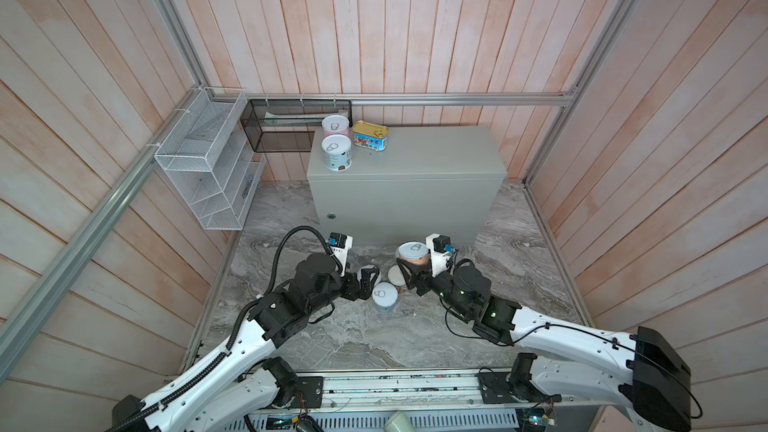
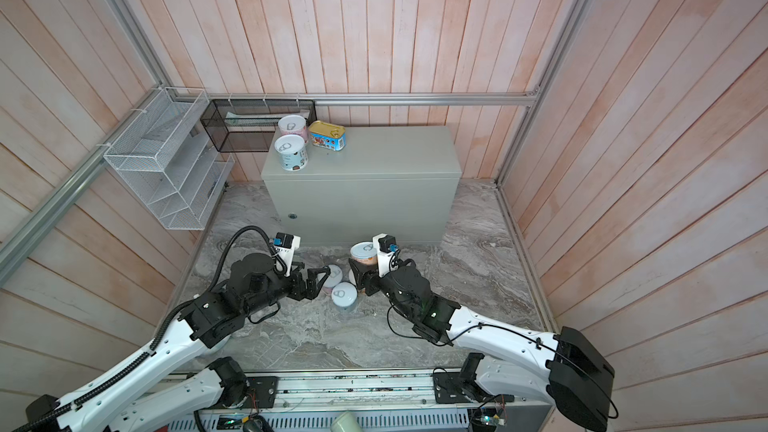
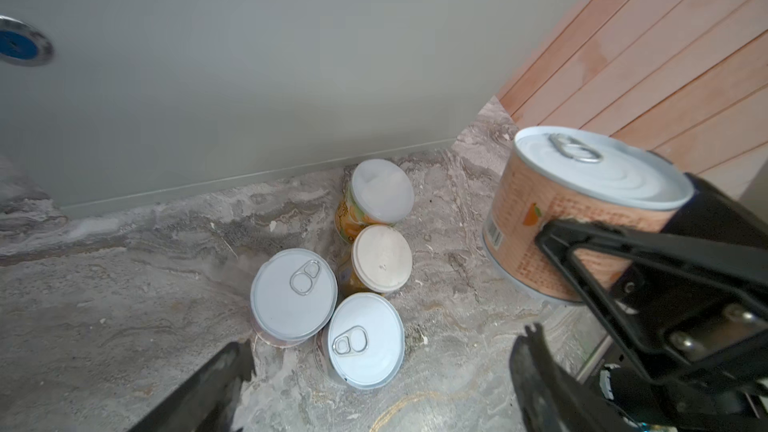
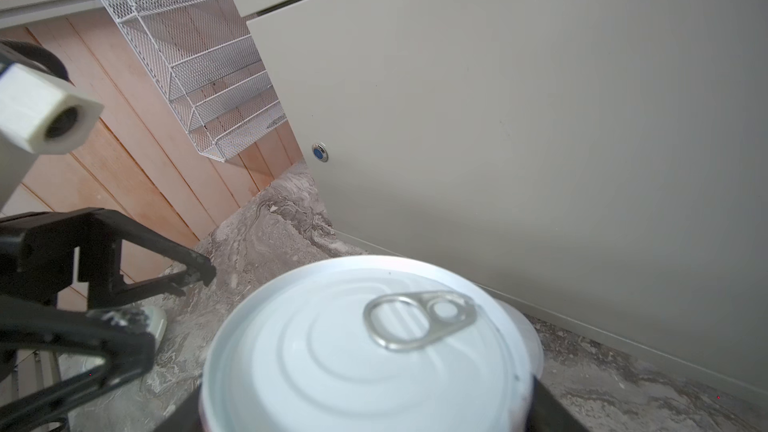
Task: Place and organize the canned foods onto the counter
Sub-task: 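Raise the can with the right gripper toward the cabinet top while the left gripper withdraws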
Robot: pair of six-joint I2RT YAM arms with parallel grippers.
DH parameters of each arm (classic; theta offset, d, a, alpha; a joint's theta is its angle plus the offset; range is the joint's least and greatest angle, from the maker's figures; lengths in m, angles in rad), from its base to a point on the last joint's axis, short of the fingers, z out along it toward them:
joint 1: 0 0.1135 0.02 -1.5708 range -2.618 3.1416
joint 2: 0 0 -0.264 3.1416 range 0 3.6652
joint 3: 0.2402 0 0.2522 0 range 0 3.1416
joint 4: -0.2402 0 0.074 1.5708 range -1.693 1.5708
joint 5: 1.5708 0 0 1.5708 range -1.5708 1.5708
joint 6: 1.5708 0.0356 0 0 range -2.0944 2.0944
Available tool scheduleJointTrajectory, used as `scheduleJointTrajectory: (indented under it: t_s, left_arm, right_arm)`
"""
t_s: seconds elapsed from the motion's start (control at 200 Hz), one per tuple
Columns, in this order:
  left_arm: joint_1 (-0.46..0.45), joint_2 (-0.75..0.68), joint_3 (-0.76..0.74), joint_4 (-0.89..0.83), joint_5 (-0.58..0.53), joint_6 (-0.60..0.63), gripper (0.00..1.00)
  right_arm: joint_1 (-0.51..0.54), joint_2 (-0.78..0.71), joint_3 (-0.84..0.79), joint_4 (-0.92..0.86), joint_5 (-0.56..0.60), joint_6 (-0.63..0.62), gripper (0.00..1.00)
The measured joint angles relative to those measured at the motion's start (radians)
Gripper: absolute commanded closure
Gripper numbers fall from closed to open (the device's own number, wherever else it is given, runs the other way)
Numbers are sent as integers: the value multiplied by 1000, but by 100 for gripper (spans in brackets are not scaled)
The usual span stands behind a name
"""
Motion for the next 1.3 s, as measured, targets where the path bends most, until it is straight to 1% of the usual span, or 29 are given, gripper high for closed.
scheduleJointTrajectory:
  t_s: [0.16,0.335,0.545,0.645,0.815,0.93,0.995,1.17,1.295]
  left_arm:
    - [0,-115,-118,66,-53,14,0]
    - [0,-191,-252,140,-84,48,0]
    - [0,-185,-334,290,-84,80,0]
    - [0,-158,-368,381,-76,106,0]
    - [1,-117,-432,501,-50,157,0]
    - [0,-115,-487,591,-30,179,0]
    - [1,-116,-528,642,-23,184,0]
    - [1,-128,-567,681,-5,192,0]
    - [1,-137,-568,711,-2,192,0]
  right_arm:
    - [0,0,34,-41,-15,10,40]
    - [0,0,133,-102,-18,9,40]
    - [0,0,265,-129,-18,8,39]
    - [0,31,369,-155,-19,-8,39]
    - [-3,134,571,-176,-39,-65,37]
    - [-27,236,716,-186,-62,-109,36]
    - [-67,301,796,-193,-97,-120,36]
    - [-214,497,1022,-224,-211,-116,36]
    - [-265,629,1170,-270,-252,-140,36]
